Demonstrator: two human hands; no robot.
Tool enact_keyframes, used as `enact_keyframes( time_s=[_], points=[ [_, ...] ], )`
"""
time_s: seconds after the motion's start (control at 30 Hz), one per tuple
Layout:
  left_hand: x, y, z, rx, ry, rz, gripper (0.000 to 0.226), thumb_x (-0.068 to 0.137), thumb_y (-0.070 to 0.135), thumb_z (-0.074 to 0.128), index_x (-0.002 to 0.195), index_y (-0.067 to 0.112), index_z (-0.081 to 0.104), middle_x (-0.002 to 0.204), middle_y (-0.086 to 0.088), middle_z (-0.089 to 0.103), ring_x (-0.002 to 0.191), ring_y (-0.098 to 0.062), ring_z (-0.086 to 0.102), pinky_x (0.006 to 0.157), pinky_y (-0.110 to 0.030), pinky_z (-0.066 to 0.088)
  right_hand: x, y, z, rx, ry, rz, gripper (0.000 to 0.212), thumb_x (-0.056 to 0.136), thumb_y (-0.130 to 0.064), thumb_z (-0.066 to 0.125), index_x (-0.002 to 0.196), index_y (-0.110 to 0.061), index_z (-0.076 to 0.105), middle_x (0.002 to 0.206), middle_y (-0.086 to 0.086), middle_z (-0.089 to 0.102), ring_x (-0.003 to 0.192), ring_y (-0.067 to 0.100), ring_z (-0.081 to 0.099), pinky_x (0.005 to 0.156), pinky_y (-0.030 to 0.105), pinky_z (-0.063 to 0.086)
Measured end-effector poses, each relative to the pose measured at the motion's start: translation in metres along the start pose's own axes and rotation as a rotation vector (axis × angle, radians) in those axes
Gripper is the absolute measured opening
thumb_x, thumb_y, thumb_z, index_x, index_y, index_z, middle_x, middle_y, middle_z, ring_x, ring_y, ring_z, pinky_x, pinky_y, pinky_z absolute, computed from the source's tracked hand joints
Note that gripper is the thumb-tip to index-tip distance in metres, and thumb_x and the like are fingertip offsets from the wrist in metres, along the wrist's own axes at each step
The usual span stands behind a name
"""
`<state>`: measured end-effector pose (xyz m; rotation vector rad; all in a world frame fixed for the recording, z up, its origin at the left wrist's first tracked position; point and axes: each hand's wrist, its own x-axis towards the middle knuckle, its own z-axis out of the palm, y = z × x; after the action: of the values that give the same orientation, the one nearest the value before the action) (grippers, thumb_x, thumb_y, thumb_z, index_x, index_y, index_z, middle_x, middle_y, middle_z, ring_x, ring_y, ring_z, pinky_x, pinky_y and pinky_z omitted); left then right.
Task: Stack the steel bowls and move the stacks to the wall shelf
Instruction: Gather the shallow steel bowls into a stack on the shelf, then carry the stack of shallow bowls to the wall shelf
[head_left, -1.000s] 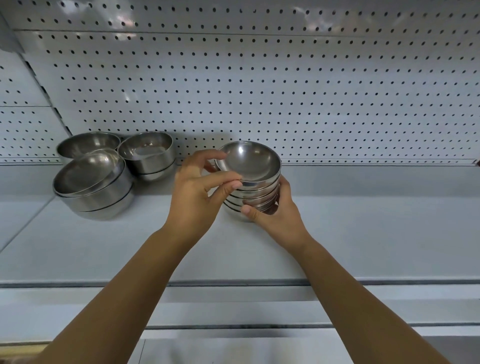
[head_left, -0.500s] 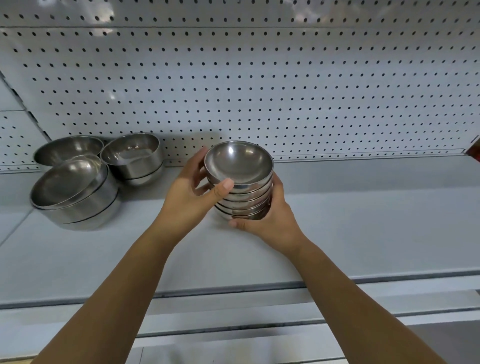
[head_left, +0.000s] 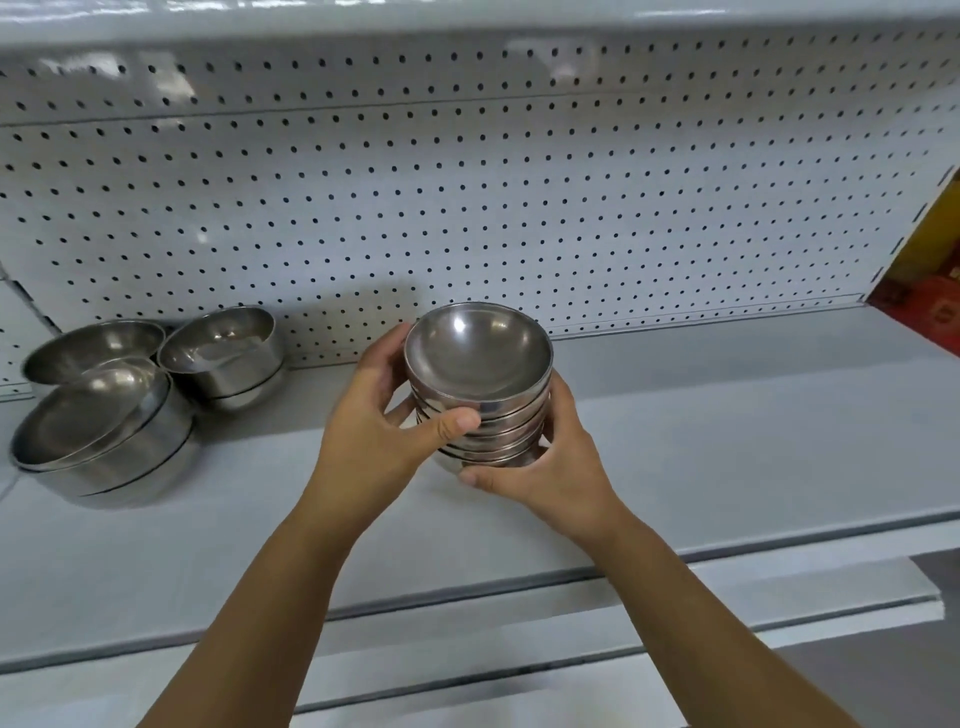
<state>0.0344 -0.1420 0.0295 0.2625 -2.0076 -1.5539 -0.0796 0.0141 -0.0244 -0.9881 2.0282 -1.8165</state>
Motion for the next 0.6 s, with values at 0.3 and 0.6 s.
enact_keyframes(
  time_s=[0.3,0.6],
  points=[
    [-0.045,0.042,0.15,-0.115,-0.074,-0.007,0.097,0.056,0.035,0.096,0.143,0.032,0.052,0.14,0.014,0.062,0.133,-0.003,0.055,0.111,-0.043,0.048,-0.101,-0.009,-0.141,-0.055,0.163,0.041,0.118,0.056,-0.028,0.102,0.151,-0.039,0.033,0.124,-0.039,0.057,0.119,-0.008,0.059,0.091,0.013,0.052],
    [-0.112,0.098,0.321,-0.186,-0.276,0.021,0.077,0.056,0.039,0.088,0.124,0.049,0.055,0.125,0.028,0.065,0.123,0.01,0.057,0.096,-0.02,0.054,-0.236,-0.017,-0.289,-0.151,0.384,0.107,0.117,0.056,-0.034,0.103,0.151,-0.041,0.035,0.134,-0.021,0.061,0.122,-0.001,0.061,0.097,0.021,0.054]
  ],
)
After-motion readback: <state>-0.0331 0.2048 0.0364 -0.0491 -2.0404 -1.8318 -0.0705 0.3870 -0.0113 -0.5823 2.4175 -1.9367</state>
